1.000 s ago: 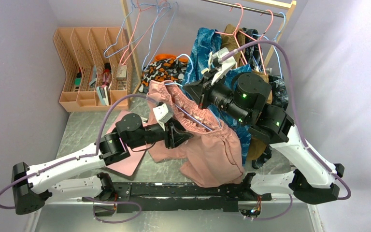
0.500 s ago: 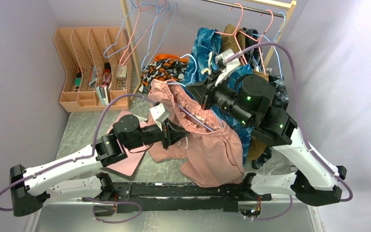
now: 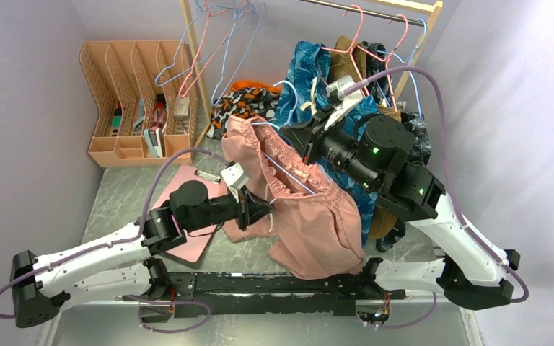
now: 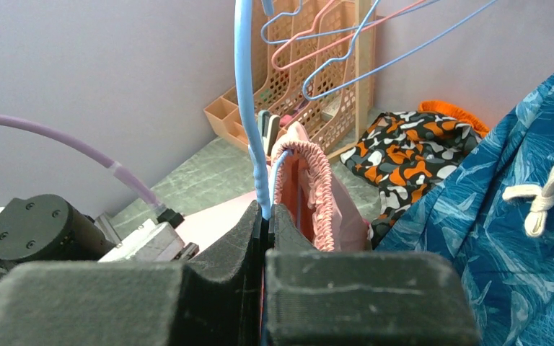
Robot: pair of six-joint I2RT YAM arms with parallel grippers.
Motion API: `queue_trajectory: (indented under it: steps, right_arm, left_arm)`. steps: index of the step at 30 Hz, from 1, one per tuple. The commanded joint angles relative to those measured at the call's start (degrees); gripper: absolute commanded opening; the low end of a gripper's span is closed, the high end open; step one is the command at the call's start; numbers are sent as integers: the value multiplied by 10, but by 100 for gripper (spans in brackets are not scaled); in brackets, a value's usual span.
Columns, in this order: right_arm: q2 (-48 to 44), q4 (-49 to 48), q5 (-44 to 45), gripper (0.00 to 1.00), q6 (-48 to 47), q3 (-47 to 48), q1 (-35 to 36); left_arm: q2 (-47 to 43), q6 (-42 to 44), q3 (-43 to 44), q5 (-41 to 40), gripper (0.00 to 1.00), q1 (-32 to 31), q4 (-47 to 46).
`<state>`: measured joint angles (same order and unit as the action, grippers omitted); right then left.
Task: Place the shorts on the hanger
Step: Adjust the shorts on the hanger.
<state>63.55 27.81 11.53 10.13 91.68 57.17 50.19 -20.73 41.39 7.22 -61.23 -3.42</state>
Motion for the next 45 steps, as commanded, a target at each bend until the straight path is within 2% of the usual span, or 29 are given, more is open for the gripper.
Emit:
queue_trajectory:
  steps: [1,10,17,19,25,30,32,33,45]
  right_arm:
    - [-21,-53,13,0,0,6,0]
    - [-26,-57,8,0,-1,16,0]
    - [-27,-54,3,0,0,13,0]
    - [-27,-52,-1,0,1,14,0]
    - [-24,-42,-6,0,1,19,0]
    - [-25,-39,-9,0,2,18,0]
    - [-26,-41,-10,0,3,17,0]
    - [-26,-42,-11,0,4,16,0]
    - [-15,-48,-25,0,9,21,0]
  left_arm:
    - [3,-26,-20,-19,7,-2,9]
    - [-1,-42,-61,-25,7,-2,4]
    - [-17,-38,-56,-2,8,-2,-12]
    - [-22,-33,-43,0,16,-2,-5]
    - [-50,-13,-22,-4,49,-2,24]
    - [-88,16,-13,-16,71,-2,47]
    - [-106,23,-17,-34,85,-2,45]
    - [-111,25,-18,-46,98,-2,43]
    - [-30,84,44,-76,99,-2,26]
